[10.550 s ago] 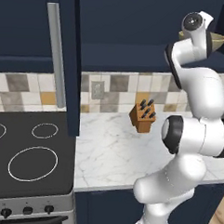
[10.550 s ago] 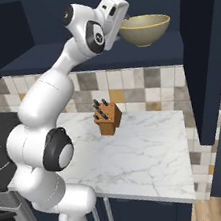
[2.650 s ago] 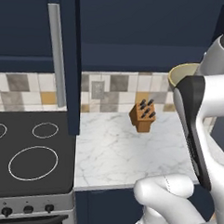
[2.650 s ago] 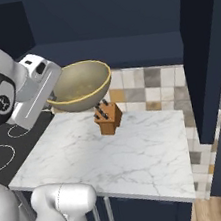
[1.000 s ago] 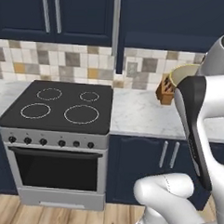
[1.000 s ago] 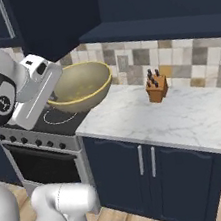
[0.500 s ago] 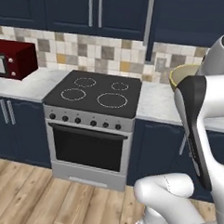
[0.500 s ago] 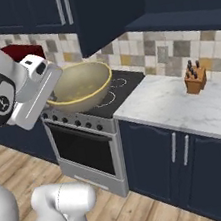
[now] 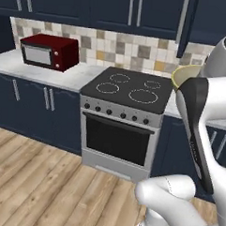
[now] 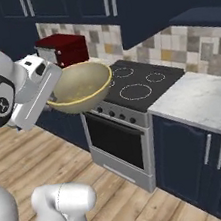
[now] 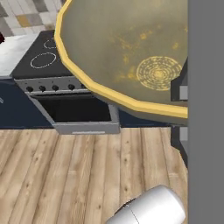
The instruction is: Move the bowls from the cabinet to the plates on the dining table.
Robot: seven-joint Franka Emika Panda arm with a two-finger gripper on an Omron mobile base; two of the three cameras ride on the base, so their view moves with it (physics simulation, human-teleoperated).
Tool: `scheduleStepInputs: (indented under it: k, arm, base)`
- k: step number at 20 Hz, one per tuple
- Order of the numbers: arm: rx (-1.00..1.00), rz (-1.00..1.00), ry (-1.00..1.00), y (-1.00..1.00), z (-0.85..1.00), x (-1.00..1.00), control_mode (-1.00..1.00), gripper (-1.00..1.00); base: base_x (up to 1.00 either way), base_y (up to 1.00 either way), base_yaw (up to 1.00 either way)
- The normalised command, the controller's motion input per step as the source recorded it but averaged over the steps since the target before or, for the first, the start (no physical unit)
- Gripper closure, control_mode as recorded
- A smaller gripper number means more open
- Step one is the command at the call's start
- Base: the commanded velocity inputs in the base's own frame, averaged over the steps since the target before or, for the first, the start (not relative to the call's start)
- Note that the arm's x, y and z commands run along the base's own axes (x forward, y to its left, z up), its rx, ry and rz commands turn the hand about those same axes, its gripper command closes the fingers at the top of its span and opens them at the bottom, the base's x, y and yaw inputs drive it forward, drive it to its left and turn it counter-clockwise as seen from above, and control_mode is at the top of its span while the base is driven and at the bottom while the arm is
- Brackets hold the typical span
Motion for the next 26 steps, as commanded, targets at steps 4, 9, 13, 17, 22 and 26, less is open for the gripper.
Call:
scheduleStepInputs:
  k: [4,9,13,17,22,26]
  arm:
    - [0.0,0.0,0.0,0.0,0.0,0.0,1.0,1.0]
    - [0.0,0.0,0.0,0.0,0.0,0.0,1.0,1.0]
    - [0.0,0.0,0.0,0.0,0.0,0.0,1.0,1.0]
    - [0.0,0.0,0.0,0.0,0.0,0.0,1.0,1.0]
    - [0.0,0.0,0.0,0.0,0.0,0.0,1.0,1.0]
    - [0.0,0.0,0.0,0.0,0.0,0.0,1.0,1.0]
  base:
    - [-0.02,0.28,0.42]
    - [0.06,0.15,0.43]
    - [0.27,0.05,0.41]
    - [0.4,0.0,0.4]
    - [0.53,0.0,0.37]
    - [0.59,0.0,0.36]
